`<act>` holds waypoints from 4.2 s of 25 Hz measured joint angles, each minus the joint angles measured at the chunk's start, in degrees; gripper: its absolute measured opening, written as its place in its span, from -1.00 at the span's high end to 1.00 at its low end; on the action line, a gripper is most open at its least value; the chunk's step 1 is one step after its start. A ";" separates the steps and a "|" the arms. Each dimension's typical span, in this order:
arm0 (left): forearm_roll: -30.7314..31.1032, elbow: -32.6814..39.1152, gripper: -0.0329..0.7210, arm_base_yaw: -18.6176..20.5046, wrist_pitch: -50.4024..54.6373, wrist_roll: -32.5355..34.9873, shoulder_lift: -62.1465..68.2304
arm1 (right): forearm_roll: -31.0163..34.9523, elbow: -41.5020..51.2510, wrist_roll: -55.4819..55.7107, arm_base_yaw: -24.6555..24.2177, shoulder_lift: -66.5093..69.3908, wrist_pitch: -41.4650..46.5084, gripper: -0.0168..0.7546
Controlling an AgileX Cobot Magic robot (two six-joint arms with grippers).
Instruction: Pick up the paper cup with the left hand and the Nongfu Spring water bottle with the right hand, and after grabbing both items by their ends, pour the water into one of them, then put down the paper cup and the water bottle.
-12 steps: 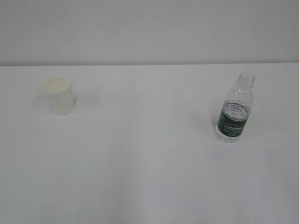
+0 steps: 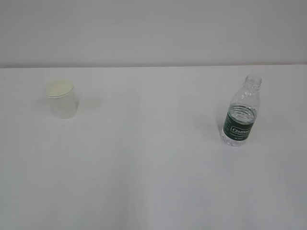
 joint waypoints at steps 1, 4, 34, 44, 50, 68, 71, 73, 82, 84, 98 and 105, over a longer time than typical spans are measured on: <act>0.00 0.00 -0.31 0.00 0.00 0.00 0.00 | 0.00 0.00 0.00 0.00 0.00 0.00 -0.48; 0.00 0.00 -0.31 0.00 0.00 0.00 0.00 | 0.00 0.00 0.00 0.00 0.00 0.00 -0.48; -2.00 -0.75 -0.31 0.00 -3.61 0.00 0.00 | 1.82 0.00 3.11 0.00 0.00 -6.23 -0.48; -5.83 -1.34 -0.31 0.00 -25.97 0.00 11.16 | 6.88 0.00 1.58 0.00 0.14 -17.79 -0.48; -7.21 -1.24 -0.31 -1.30 -35.60 0.64 19.10 | 6.88 0.00 0.59 0.00 10.50 -26.50 -0.48; -8.32 -1.24 -0.68 -16.01 -63.09 2.22 48.98 | 6.67 0.59 0.08 0.00 39.53 -60.59 -0.48; -8.21 -1.24 -0.65 -18.27 -69.41 2.22 55.68 | 6.47 0.59 0.19 0.00 42.85 -64.77 -0.48; -7.46 -1.24 -0.63 -19.37 -73.43 2.22 59.24 | 6.47 0.59 0.39 0.00 44.77 -66.20 -0.48; -6.68 -0.24 -0.61 -20.18 -87.72 2.22 69.92 | 5.98 9.03 5.06 0.00 51.78 -78.50 -0.48; -6.68 1.20 -0.58 -20.18 -93.02 2.22 72.38 | 5.67 11.47 5.88 0.00 53.77 -81.94 -0.48; 0.23 12.49 -0.56 -20.39 -120.03 1.22 82.69 | -3.07 20.04 7.89 0.00 76.61 -115.45 -0.48; 3.27 14.38 -0.52 -20.39 -128.68 0.65 92.20 | -3.16 21.15 3.06 0.00 92.21 -121.14 -0.48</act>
